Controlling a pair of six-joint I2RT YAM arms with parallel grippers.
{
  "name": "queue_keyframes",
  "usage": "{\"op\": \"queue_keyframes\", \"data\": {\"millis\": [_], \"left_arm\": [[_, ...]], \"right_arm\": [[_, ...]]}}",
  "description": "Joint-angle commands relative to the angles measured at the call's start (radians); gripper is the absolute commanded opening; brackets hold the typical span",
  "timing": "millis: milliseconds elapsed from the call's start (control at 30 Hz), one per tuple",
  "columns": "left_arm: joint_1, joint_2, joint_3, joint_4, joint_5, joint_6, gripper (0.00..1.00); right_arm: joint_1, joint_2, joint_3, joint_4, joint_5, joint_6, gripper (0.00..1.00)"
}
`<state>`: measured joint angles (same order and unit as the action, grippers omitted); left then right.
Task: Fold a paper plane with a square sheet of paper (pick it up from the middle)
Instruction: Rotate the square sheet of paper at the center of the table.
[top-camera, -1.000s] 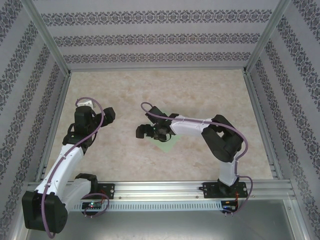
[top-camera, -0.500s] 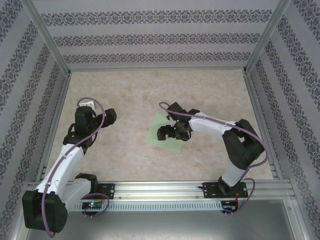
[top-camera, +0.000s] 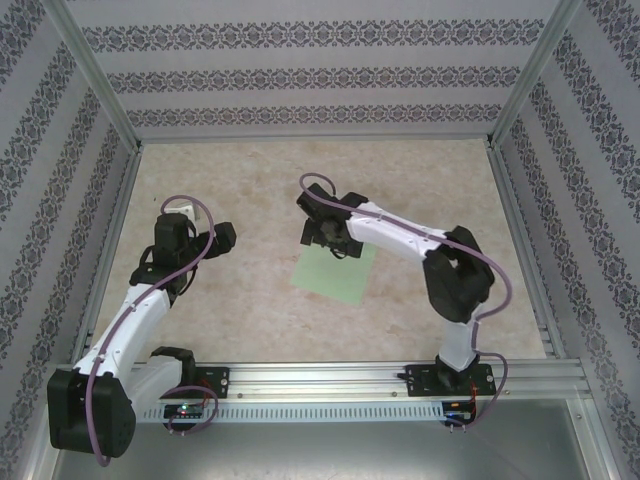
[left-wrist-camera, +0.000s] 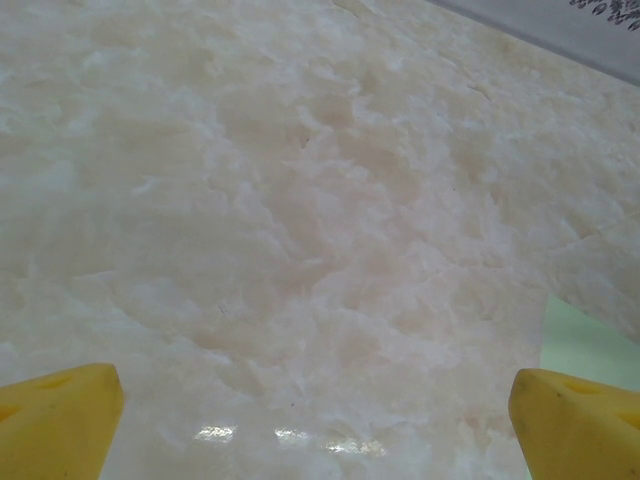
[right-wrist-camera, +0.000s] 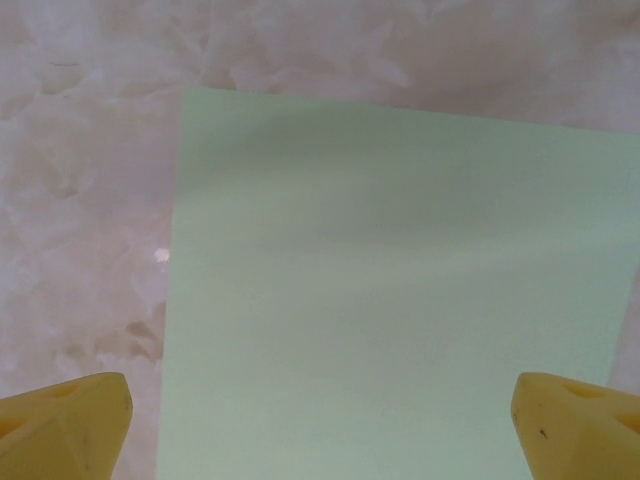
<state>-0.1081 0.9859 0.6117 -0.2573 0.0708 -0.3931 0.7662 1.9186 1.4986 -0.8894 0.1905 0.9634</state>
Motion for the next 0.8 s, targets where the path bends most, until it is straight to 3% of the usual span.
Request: {"op": "queue_keyframes", "data": {"millis": [0,367,767], "left_arm": [[-0.012,-0.004,0.033,-0.025,0.011,0.03,1.0],[-0.012,-0.021,0.036,-0.039,0.008,0.028,1.0],[-0.011,-0.033,0.041,-0.058,0.01,0.022,1.0]], "right_arm": [[0.01,0.07,0.058,-0.104,0.06,0.084,0.98],[0.019,0.172,0.024,-0.054,0.027,0.033,0.98],[0.007,0.189,-0.083,0.134,-0.132,-0.11,0.95]]}}
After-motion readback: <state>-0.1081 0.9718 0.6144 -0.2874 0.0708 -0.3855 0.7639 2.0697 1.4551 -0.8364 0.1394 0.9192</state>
